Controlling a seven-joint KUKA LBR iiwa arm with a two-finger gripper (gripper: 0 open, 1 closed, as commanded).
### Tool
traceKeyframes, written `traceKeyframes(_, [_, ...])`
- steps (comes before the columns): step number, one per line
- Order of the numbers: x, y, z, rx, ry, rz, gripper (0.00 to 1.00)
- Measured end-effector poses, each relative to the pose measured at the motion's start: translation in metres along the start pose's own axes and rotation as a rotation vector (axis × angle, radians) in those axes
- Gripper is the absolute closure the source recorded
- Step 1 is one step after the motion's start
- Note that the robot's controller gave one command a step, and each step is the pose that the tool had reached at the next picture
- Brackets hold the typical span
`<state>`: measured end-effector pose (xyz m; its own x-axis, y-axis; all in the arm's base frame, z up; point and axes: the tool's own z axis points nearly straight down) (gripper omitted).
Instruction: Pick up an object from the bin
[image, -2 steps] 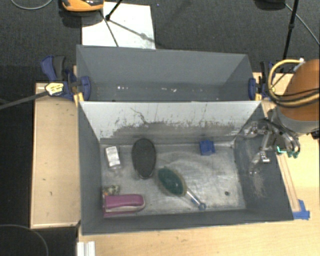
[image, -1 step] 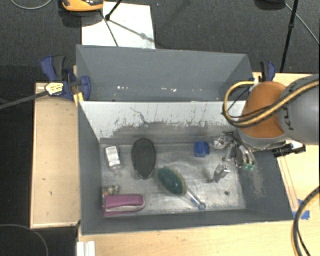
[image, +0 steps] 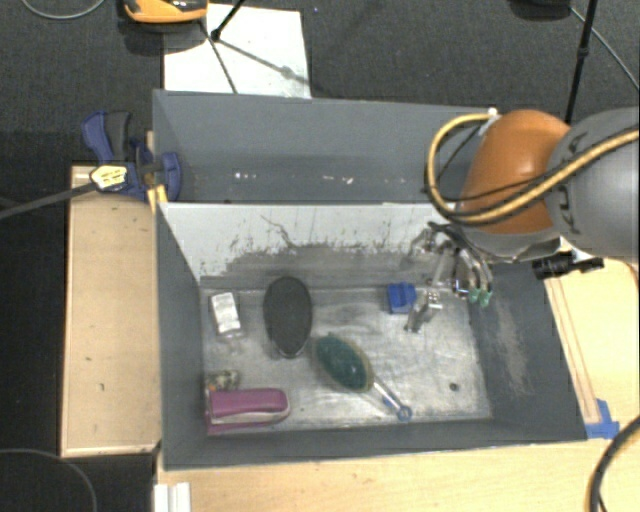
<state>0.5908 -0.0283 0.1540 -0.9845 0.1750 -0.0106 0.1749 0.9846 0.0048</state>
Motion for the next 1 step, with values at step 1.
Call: traceKeyframes(1, [0.0111, -0.026, 0.081, 0.004, 0.006, 0.204, 0.0])
